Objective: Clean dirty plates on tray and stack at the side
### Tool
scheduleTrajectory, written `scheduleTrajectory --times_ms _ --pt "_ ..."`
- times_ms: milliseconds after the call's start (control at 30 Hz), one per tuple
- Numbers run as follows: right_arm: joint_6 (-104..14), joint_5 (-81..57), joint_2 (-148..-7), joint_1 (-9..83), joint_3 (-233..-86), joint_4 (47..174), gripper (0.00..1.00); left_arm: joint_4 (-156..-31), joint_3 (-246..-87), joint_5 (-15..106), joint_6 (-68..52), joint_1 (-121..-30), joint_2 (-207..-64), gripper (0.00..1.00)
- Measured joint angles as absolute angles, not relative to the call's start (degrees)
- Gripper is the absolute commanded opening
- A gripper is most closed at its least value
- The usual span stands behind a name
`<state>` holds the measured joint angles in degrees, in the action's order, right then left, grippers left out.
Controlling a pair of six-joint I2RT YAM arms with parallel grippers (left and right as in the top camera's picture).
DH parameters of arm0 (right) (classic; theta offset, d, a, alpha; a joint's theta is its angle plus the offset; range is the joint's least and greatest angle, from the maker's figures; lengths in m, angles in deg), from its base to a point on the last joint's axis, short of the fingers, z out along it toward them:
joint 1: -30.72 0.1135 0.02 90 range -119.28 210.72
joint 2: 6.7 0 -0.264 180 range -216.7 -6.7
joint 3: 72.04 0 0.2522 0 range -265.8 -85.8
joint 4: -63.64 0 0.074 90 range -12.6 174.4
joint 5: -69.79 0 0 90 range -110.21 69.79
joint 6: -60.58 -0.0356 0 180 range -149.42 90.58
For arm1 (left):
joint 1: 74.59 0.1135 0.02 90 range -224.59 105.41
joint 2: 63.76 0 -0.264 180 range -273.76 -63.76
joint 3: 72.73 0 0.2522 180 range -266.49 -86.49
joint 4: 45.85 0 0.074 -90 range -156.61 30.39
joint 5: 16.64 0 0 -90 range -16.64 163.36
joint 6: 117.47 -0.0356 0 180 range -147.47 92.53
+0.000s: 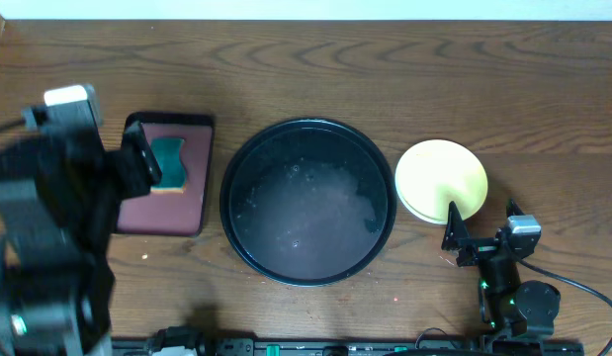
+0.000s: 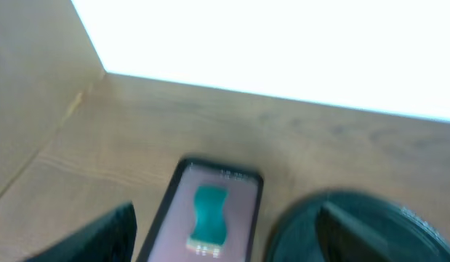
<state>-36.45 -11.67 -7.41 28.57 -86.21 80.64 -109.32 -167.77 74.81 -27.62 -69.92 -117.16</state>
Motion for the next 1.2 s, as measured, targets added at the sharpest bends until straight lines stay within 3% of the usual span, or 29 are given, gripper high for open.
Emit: scheduleTrajectory --times_ms 567,867,1200 --pt "-36.5 -11.7 -7.4 28.6 -86.2 80.7 0.99 -65.3 -111.8 72.8 -32.8 -73.0 -81.6 0.79" --pt "-36.5 -11.6 -7.4 28.6 -86.2 80.7 0.99 -59.4 -96.2 71.8 -37.1 -74.3 -69.7 0.79" --pt "-36.5 -11.6 -7.4 28.6 -86.2 80.7 0.99 -59.4 -90.5 71.8 -39.8 -74.3 -67.0 0.79"
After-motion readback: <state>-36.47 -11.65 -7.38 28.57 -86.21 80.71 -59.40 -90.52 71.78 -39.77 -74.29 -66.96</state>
